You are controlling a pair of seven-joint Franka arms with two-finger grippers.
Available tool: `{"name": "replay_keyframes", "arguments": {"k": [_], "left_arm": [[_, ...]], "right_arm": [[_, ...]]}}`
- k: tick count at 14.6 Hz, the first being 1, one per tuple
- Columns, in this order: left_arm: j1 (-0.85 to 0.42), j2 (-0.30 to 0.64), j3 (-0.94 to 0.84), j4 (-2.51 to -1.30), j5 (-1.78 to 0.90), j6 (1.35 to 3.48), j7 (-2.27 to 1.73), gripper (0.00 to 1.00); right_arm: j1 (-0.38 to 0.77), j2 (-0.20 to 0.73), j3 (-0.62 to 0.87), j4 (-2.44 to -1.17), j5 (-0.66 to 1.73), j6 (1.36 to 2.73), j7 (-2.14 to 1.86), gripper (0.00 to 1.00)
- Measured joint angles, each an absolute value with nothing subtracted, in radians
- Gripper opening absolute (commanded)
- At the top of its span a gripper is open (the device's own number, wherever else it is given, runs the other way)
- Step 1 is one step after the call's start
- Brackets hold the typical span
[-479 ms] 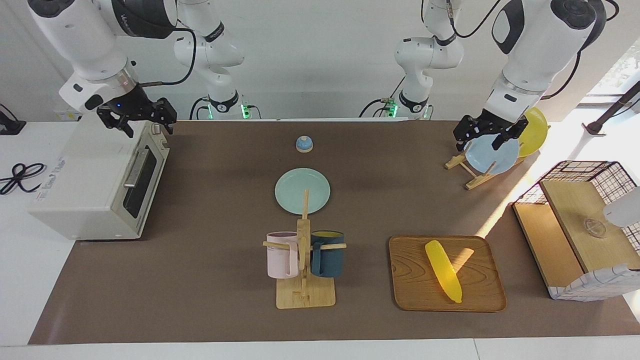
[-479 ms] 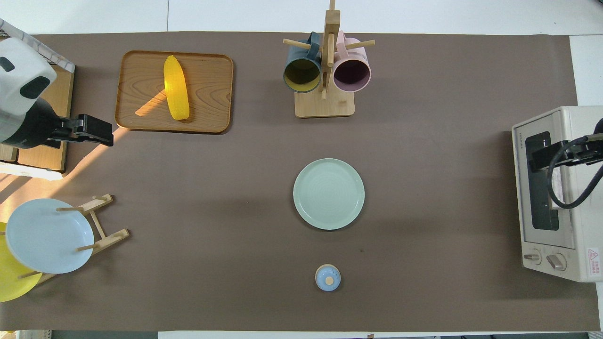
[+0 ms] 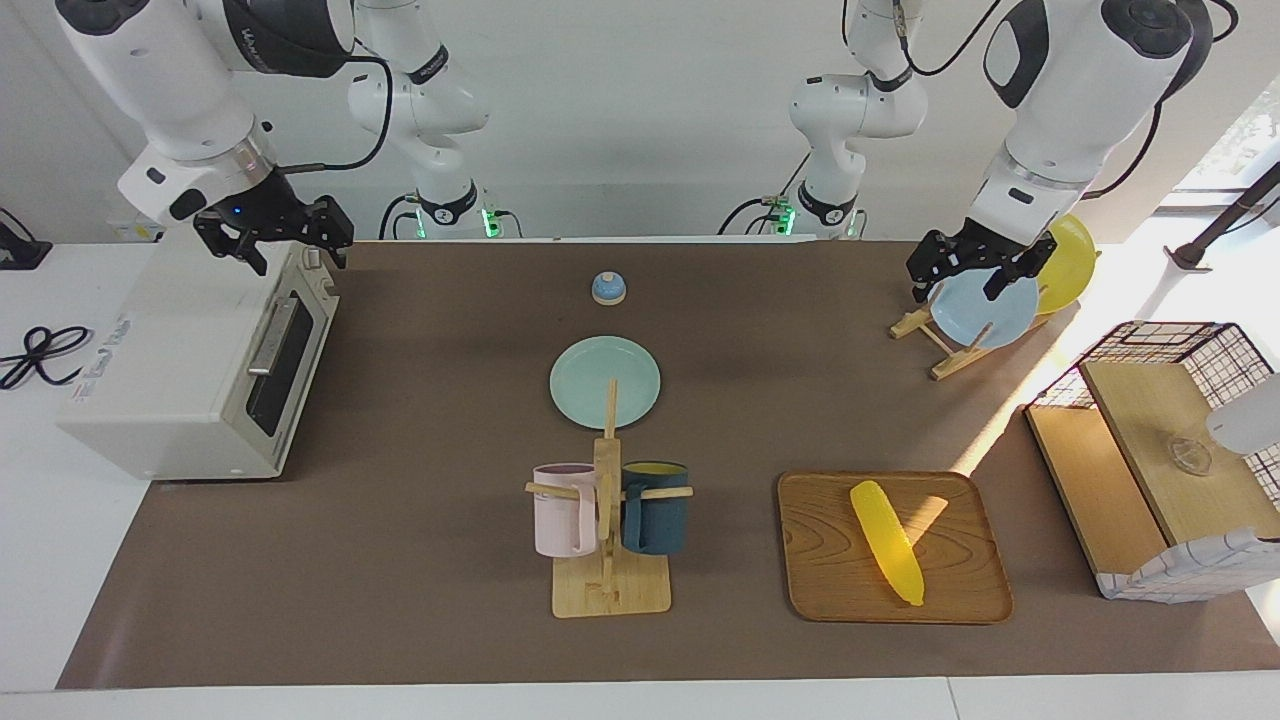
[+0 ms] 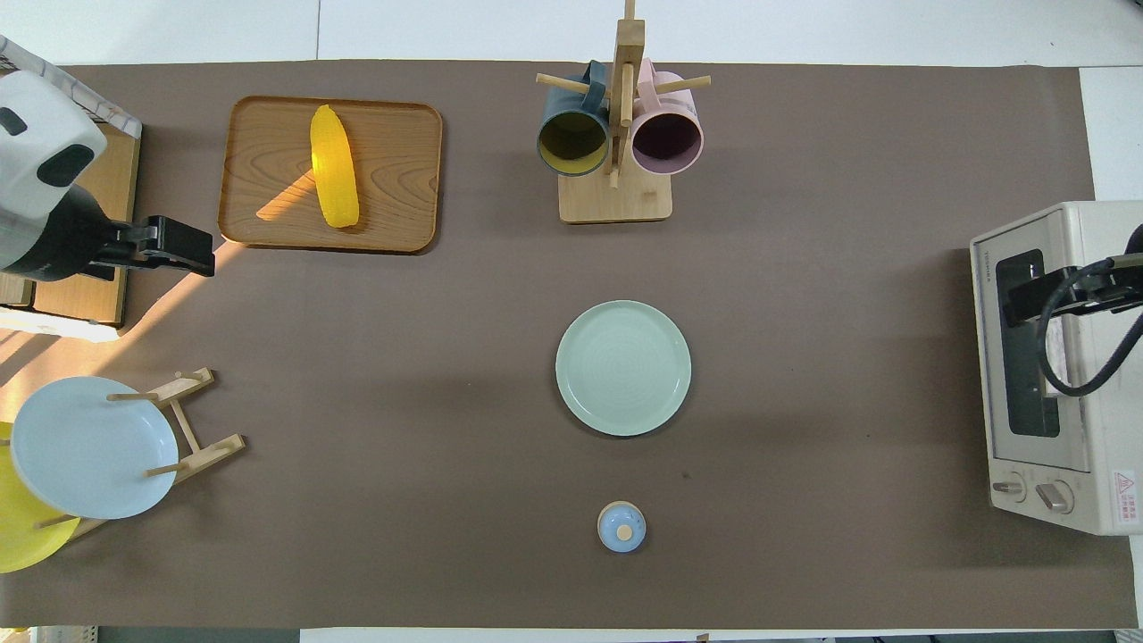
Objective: Put corn in oven
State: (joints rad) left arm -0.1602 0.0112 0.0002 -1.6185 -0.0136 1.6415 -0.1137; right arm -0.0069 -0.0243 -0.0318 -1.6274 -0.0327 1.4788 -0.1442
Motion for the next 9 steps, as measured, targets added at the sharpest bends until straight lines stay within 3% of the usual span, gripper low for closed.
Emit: {"name": "replay_keyframes", "arguments": {"k": [9], "left_arm": [[-0.160,0.050,-0.003,-1.618,-0.036,1.704,-0.114,1.00]], "right_arm": [[-0.007,-0.024,-0.032,-1.627,-0.033,1.479,-0.144,1.00]]}}
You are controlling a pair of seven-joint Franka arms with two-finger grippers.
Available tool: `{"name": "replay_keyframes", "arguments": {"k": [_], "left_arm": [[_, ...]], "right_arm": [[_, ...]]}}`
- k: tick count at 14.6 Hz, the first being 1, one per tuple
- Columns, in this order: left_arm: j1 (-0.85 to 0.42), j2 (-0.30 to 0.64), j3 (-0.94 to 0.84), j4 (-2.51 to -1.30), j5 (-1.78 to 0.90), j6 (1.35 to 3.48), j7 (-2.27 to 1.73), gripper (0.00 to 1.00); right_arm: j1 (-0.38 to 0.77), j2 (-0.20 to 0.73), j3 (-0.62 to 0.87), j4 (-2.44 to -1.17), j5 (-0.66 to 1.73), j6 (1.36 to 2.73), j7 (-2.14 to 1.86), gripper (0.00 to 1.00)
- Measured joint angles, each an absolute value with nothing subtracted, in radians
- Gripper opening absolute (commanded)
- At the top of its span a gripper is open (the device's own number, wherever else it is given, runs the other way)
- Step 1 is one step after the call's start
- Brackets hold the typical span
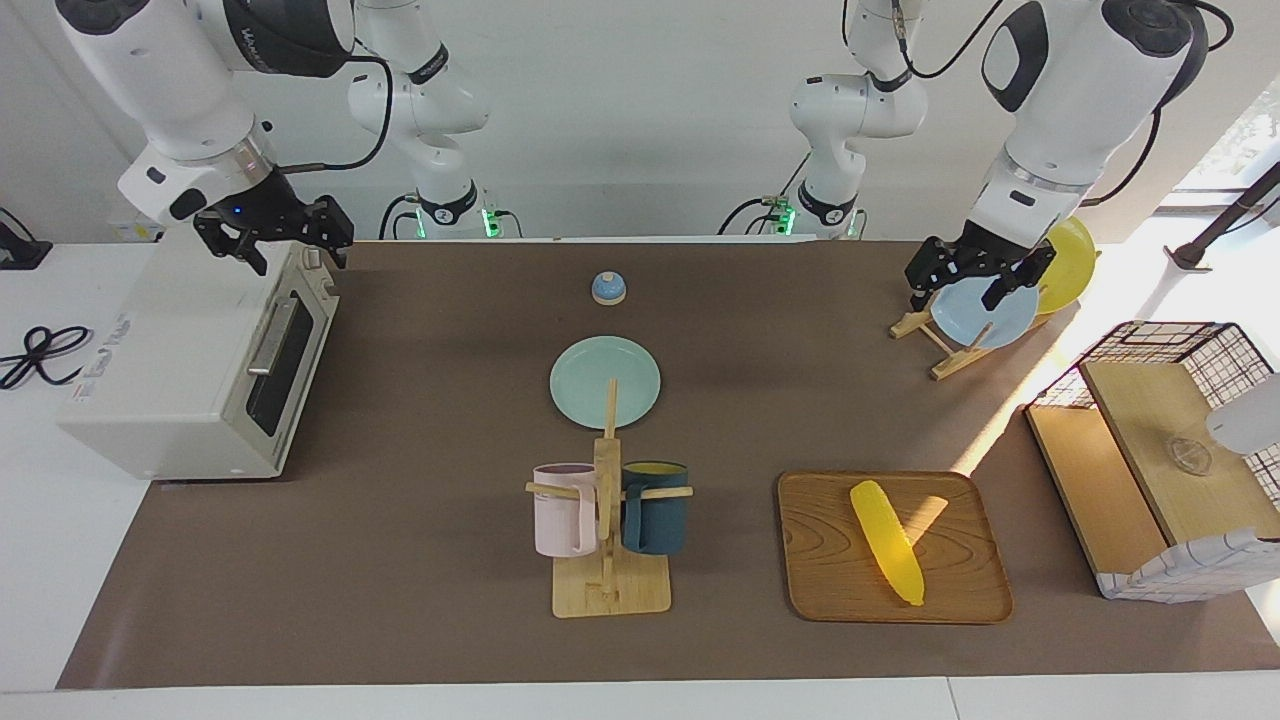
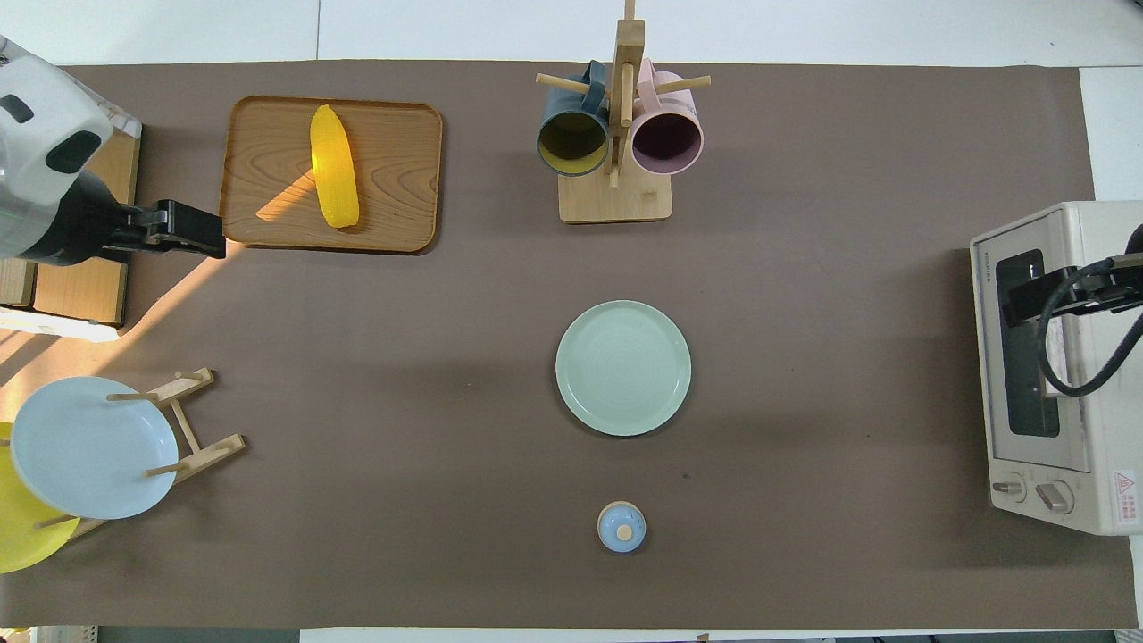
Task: Put corn in oven
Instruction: 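Reach the left gripper to the yellow corn on the wooden tray and grasp it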
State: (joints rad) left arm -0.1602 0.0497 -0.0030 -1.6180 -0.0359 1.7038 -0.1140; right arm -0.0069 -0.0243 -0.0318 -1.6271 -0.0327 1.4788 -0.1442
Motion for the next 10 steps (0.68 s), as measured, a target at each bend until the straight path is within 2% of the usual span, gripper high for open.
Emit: {"name": "replay_keyframes", "arguments": {"k": [2,4,10], "left_arm": [[-0.160,0.116,-0.004,-1.605,-0.044,1.735,-0.114,1.00],[-0.160,0.223,-0.006,-1.559,-0.048,1.787,-0.114,1.00],[-0.161,0.590,-0.011,-1.323,-0.049,1.953,-0.110,1.00]], "right_arm": [[-0.007,-0.024,-0.032,-1.627,-0.032,1.479,-0.144,1.00],[-0.007,-0.024,-0.032,-1.627,-0.025,1.479,-0.144,1.00],[-0.005,-0.025,-0.028,-1.648,0.025,1.541,-0.112,1.00]]}}
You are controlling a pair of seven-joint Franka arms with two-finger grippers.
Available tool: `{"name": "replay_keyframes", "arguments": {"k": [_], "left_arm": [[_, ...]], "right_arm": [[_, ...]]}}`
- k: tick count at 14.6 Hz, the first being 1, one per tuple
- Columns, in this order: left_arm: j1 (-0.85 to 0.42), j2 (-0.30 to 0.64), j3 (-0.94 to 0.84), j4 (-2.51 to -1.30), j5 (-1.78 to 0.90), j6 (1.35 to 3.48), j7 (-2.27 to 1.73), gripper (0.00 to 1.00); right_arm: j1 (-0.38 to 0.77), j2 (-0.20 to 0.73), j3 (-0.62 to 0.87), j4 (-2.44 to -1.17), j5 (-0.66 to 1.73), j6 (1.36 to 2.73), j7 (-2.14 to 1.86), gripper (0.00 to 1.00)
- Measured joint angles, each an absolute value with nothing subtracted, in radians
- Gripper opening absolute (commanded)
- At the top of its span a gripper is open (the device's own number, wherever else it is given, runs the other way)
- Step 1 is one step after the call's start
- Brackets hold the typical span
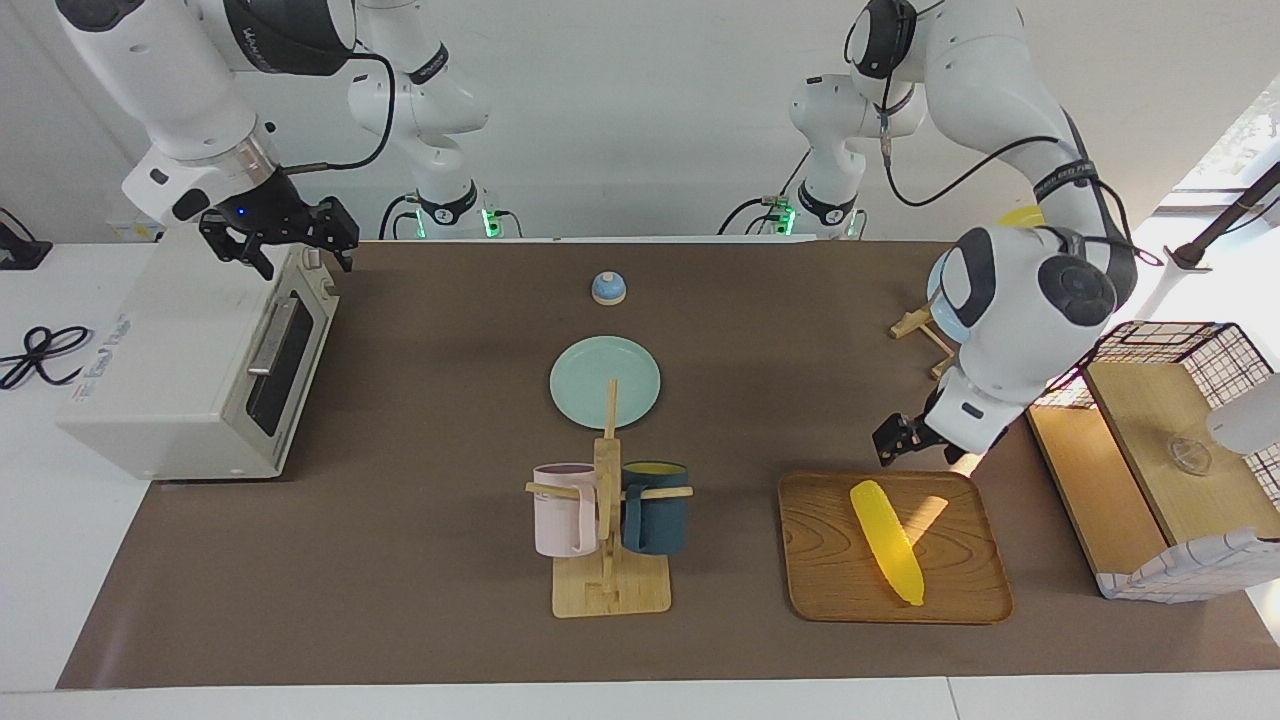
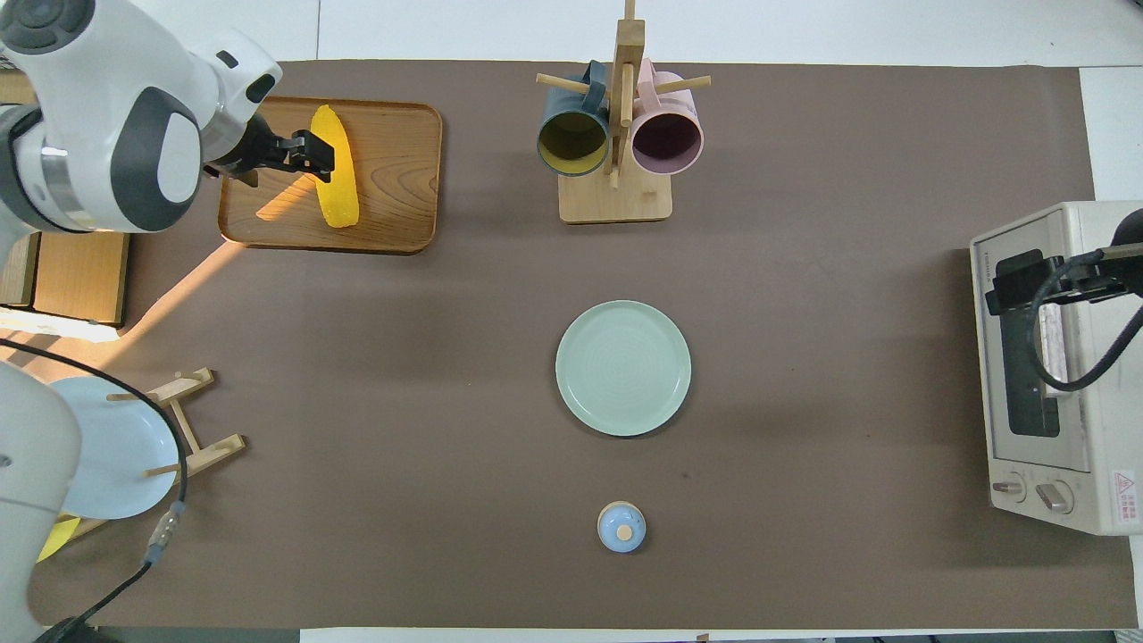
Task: Put corn in oven
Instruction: 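Reach the left gripper to the yellow corn on the wooden tray and grasp it, then carry the yellow corn with the left gripper toward the green plate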
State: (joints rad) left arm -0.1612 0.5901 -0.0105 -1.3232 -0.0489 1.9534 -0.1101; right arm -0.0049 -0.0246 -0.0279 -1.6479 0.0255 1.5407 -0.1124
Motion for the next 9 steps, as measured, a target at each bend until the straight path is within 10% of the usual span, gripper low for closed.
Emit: {"name": "replay_keyframes", "arguments": {"k": [5,7,8,9], "left_arm": [[-0.160,0.789,-0.011,-1.191,-0.049,2.091,-0.109,1.00],[-0.161,0.817,-0.012,-1.184,-0.049,2.115,-0.091,0.84],[-0.161,0.821,-0.012,-1.183,-0.049,2.115,-0.080,0.60],[-0.160,0.822,-0.012,-1.182,-0.049,2.111,-0.075,0.31]], "right_arm": [[0.029,-0.030,-0.020,-1.776,0.029,1.644,-0.053,0.91],[0.022,-0.032,-0.023,-1.799,0.010,1.656,-0.068,0.33],[0.012,-0.036,-0.024,-1.808,0.004,1.665,-0.079,0.02],[-0.004,-0.043,-0.026,-1.823,0.000,1.679,-0.090,0.00]]}}
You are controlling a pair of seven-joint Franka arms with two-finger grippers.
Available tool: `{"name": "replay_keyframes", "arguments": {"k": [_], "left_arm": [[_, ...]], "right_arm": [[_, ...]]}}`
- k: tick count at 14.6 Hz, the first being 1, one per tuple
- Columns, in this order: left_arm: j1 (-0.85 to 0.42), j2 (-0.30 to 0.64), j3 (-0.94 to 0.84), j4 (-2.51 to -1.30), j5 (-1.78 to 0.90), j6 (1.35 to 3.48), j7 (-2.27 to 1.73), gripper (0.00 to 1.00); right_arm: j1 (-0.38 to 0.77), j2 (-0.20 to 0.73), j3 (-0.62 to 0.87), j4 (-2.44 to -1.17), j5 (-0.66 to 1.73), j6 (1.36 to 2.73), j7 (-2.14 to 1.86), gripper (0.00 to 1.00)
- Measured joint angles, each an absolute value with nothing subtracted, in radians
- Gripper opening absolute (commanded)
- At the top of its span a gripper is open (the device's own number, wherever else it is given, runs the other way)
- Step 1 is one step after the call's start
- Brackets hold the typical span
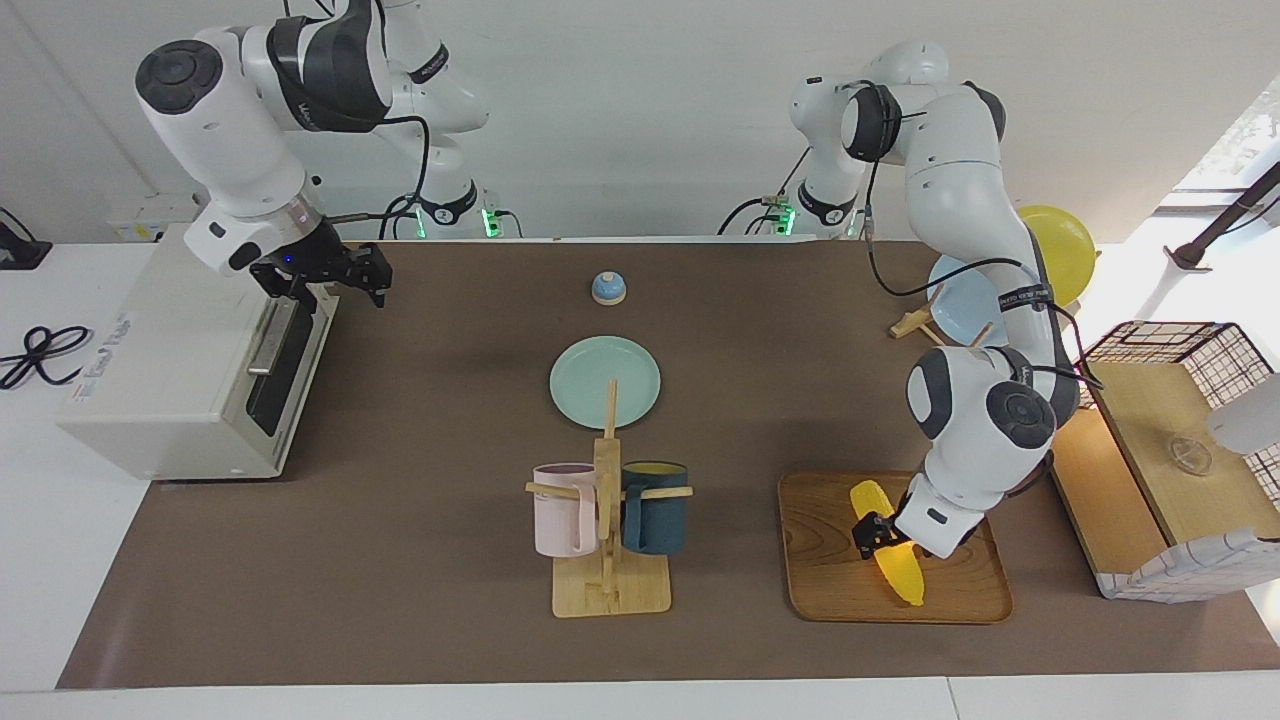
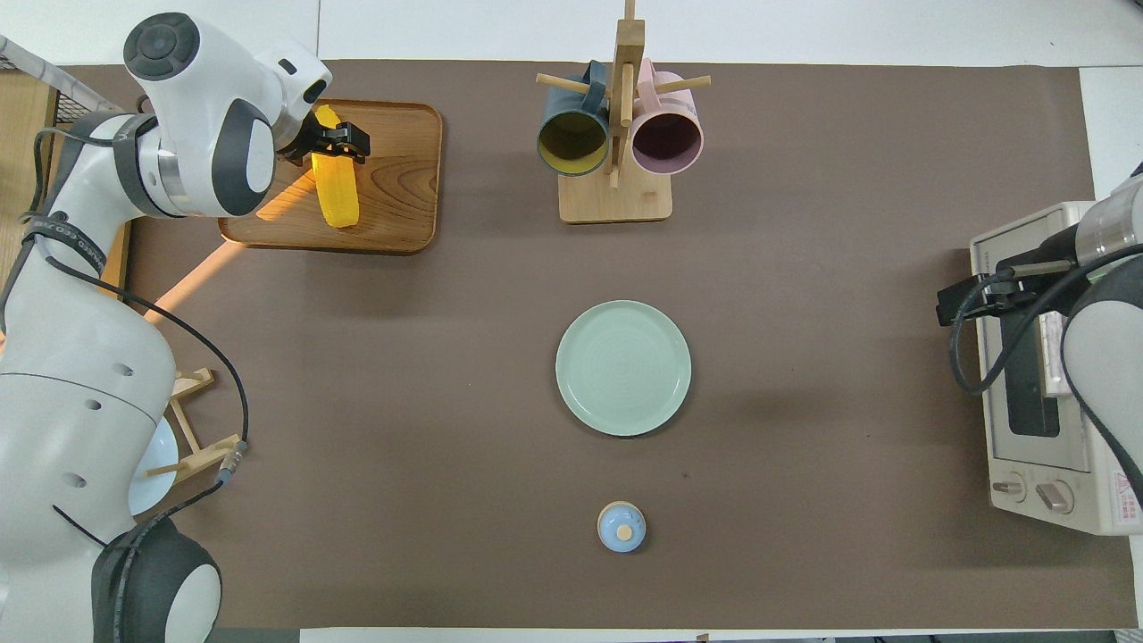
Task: Put corn in oven
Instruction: 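Carry the yellow corn with the left gripper toward the green plate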
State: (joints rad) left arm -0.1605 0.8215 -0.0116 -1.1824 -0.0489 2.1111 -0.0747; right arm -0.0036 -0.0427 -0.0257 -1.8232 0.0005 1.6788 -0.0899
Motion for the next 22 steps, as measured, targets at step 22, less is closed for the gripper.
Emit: {"name": "replay_keyframes", "arguments": {"k": [22], "left_arm": [[-0.658,0.321,-0.034,-1.758,-0.176,2.214,-0.618,0.00]], "right_arm": [[-0.165,-0.053,-0.033,-2.016,-0.098,1.888,-0.288,0.00]]}}
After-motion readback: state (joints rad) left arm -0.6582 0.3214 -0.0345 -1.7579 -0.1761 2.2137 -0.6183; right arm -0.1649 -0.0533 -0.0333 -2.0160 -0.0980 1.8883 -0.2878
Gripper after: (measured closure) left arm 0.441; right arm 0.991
